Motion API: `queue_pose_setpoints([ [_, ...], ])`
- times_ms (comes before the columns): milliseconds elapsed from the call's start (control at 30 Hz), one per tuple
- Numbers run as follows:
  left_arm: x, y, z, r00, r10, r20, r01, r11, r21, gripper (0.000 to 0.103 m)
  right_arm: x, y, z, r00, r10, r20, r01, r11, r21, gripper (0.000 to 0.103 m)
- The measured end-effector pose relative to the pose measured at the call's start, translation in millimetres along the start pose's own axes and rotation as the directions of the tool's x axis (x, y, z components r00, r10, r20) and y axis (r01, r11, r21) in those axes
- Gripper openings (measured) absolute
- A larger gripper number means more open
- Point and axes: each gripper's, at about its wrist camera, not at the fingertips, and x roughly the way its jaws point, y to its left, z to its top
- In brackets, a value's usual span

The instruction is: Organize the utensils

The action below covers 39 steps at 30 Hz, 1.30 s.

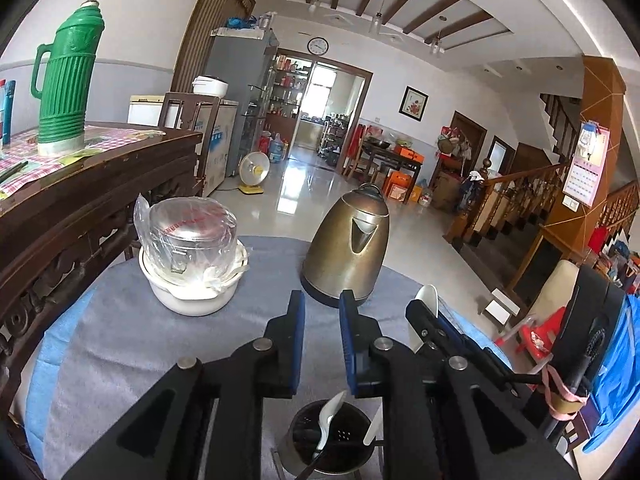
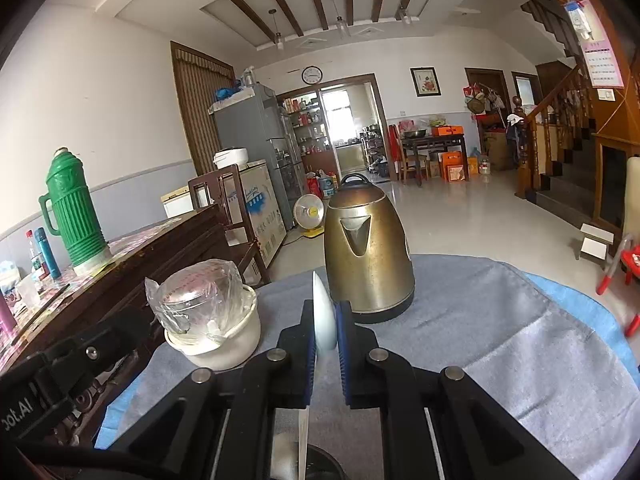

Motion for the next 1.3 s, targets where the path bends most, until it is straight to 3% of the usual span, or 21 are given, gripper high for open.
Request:
queue_pose_setpoints([
  [200, -27, 12, 6, 0.999, -0.011, 0.049, 0.012, 1.0, -0.024, 0.018, -2, 4, 1, 1.0, -0.009, 0.017, 0.01, 1.0, -0.025, 0.011],
  [300, -47, 19, 7, 0.997, 0.012, 0.08, -0.01, 1.0, -0.027, 0.029, -5, 9, 3, 0.999, -0.011, 0.039, 0.012, 0.999, -0.042, 0.011],
  [433, -71, 27, 4, 0.991, 0.078, 0.112, -0.079, 0.997, 0.003, 0.037, -6, 18, 2, 0.999, -0.015, 0.047, 0.018, 0.997, -0.071, 0.011],
  [700, -106, 49, -17, 0.97, 0.185, 0.158, -0.198, 0.978, 0.068, 0.041, -5, 23, -3, 0.999, -0.04, 0.013, 0.041, 0.994, -0.103, 0.013],
  [900, -121, 66, -48, 0.972, 0.21, 0.103, -0.219, 0.971, 0.095, 0.043, -37, 6, 1, 0.998, -0.038, 0.048, 0.04, 0.998, -0.04, 0.013],
  [1167, -123, 63, -91, 0.985, 0.169, -0.039, -0.163, 0.979, 0.125, 0.046, -111, -36, 5, 0.993, -0.008, 0.12, -0.003, 0.995, 0.097, 0.013],
  [1233, -125, 61, -106, 0.985, 0.159, -0.067, -0.148, 0.98, 0.136, 0.055, -127, -58, 4, 0.993, 0.032, 0.109, -0.05, 0.985, 0.162, 0.013],
  [1300, -125, 58, -123, 0.984, 0.148, -0.101, -0.13, 0.978, 0.162, 0.055, -137, -83, -1, 0.994, 0.065, 0.087, -0.085, 0.965, 0.246, 0.013],
])
